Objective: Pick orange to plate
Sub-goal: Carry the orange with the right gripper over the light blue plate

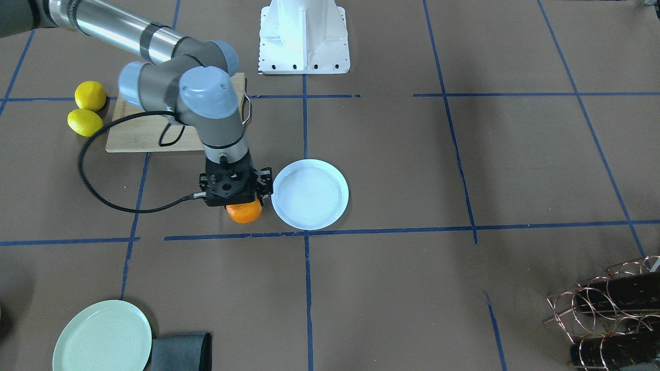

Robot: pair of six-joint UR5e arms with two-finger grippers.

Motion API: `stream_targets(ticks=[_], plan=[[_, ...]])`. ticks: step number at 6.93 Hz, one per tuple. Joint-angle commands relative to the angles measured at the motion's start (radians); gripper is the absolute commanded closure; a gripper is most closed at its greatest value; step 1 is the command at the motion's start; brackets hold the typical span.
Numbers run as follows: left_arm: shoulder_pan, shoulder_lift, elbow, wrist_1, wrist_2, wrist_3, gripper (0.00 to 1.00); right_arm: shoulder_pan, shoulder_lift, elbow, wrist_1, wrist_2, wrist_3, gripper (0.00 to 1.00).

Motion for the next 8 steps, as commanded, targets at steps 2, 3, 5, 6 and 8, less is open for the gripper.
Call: stream_targets(ticks=[2,3,5,6,8], plan=[[0.003,-0.001,0.002,0.0,0.0,0.0,0.0,-0.09,0.144,-0.171,-0.004,-0.091,0.111,0.9],[0.0,-0.001,0.002,0.0,0.0,0.0,0.0,-0.093,0.143,-0.171,-0.008,-0.096,0.111,0.88],[0.003,-0.002,0.005,-0.002,-0.001,0.0,0.0,-0.099,0.15,-0.169,-0.011,-0.096,0.111,0.72],[0.003,-0.002,0.005,0.0,-0.003,0.0,0.0,-0.11,0.147,-0.168,-0.011,-0.096,0.111,0.55],[0.003,-0.001,0.005,-0.002,-0.006,0.0,0.0,-0.116,0.144,-0.159,-0.008,-0.096,0.105,0.0]])
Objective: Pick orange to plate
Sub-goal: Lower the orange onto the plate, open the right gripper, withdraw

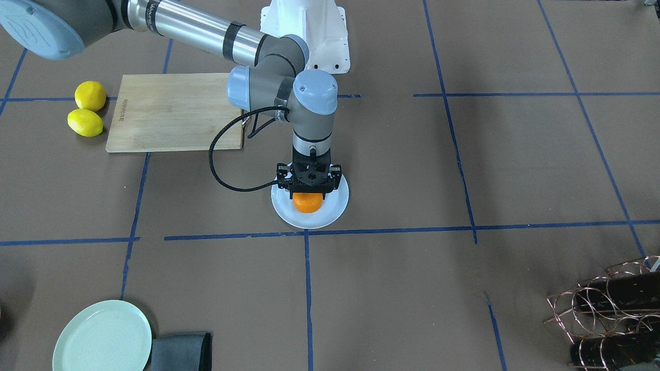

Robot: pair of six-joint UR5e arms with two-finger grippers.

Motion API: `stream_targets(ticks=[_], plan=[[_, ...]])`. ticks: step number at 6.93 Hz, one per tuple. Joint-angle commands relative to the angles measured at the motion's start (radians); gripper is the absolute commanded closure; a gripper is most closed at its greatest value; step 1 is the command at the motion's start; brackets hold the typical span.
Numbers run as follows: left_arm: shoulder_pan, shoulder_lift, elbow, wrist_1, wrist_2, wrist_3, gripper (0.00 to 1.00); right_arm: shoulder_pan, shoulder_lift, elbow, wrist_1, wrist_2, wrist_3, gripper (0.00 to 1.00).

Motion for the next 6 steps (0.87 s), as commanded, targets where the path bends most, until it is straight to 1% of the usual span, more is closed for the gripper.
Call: stream_targets(ticks=[1,2,3,4,5,6], plan=[[0.0,0.0,0.001,0.001,-0.003,-0.002,0.0,0.026,-0.002,0.037,-0.002,0.016,-0.037,0.0],[-0.003,0.001,0.001,0.001,-0.005,0.0,0.0,0.095,-0.008,0.078,-0.031,0.099,-0.113,0.0],[-0.003,0.003,0.004,0.006,-0.006,0.0,0.0,0.182,-0.04,0.144,-0.077,0.187,-0.209,0.0],[-0.003,0.001,-0.001,0.009,-0.005,-0.002,0.0,0.285,-0.119,0.251,-0.141,0.266,-0.332,0.0],[0.0,0.0,-0.001,0.009,-0.006,-0.011,0.0,0.403,-0.22,0.369,-0.23,0.364,-0.532,0.0],[0.0,0.001,0.002,0.012,-0.008,-0.012,0.0,0.534,-0.34,0.455,-0.276,0.435,-0.798,0.0]])
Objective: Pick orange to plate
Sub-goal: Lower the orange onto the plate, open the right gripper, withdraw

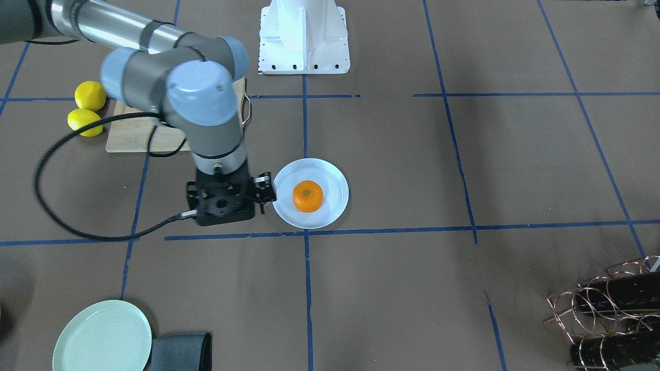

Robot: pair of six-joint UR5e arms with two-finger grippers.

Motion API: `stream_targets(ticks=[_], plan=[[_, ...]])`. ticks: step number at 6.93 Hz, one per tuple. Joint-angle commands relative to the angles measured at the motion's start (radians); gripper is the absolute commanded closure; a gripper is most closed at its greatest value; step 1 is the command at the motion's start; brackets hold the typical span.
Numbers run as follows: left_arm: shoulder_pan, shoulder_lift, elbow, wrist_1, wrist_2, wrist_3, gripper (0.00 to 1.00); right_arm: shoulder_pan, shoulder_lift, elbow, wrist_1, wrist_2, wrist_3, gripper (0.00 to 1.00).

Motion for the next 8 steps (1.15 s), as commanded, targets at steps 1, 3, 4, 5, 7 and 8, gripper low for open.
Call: stream_targets(ticks=[1,3,4,5,7,8], plan=[[0.001,0.001,-0.001,0.003,-0.002,-0.062,0.0,0.289,-0.261,0.151,-0.085,0.164,-0.542,0.0],[0.001,-0.001,-0.009,-0.003,-0.003,-0.087,0.0,0.515,-0.392,0.14,-0.157,0.23,-0.951,0.0],[0.001,-0.001,-0.012,-0.008,-0.003,-0.086,0.0,0.592,-0.489,0.153,-0.176,0.218,-1.015,0.0],[0.001,-0.001,-0.009,-0.009,-0.029,-0.085,0.0,0.648,-0.594,0.145,-0.115,0.215,-1.027,0.0],[0.001,-0.001,-0.01,-0.006,-0.044,-0.084,0.0,0.707,-0.692,0.083,-0.052,0.221,-1.013,0.0],[0.001,0.01,-0.01,-0.008,-0.044,-0.084,0.0,0.71,-0.733,0.081,-0.049,0.25,-1.011,0.0]])
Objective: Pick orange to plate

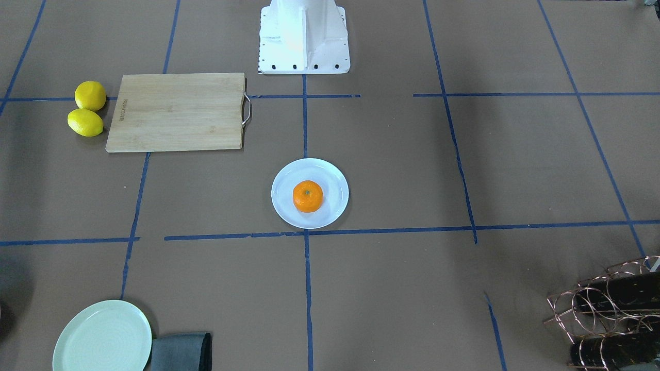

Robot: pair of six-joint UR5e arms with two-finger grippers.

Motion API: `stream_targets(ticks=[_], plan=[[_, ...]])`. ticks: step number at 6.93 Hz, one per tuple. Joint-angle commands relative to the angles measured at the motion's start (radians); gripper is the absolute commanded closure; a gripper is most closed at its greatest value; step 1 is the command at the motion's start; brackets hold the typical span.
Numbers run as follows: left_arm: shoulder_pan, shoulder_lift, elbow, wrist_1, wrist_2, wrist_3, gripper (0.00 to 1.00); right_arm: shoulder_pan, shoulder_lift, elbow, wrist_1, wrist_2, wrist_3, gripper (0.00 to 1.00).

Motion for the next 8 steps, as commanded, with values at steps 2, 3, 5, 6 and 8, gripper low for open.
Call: stream_targets(ticks=[2,3,5,6,8], plan=[[0.002,0.009,-0.004,-0.003,-0.002,0.002,0.0,0.025,-0.069,-0.018,0.012,0.082,0.001,0.0],[0.002,0.011,-0.007,0.004,-0.002,0.002,0.0,0.025,-0.071,-0.021,0.012,0.084,0.001,0.0],[0.002,0.011,0.004,-0.002,-0.002,0.001,0.0,0.025,-0.08,-0.019,0.012,0.084,0.001,0.0],[0.002,0.011,0.004,0.003,-0.001,0.002,0.0,0.025,-0.081,-0.021,0.012,0.085,0.001,0.0],[0.002,0.013,0.004,0.0,-0.001,0.001,0.0,0.025,-0.083,-0.021,0.012,0.093,0.001,0.0]])
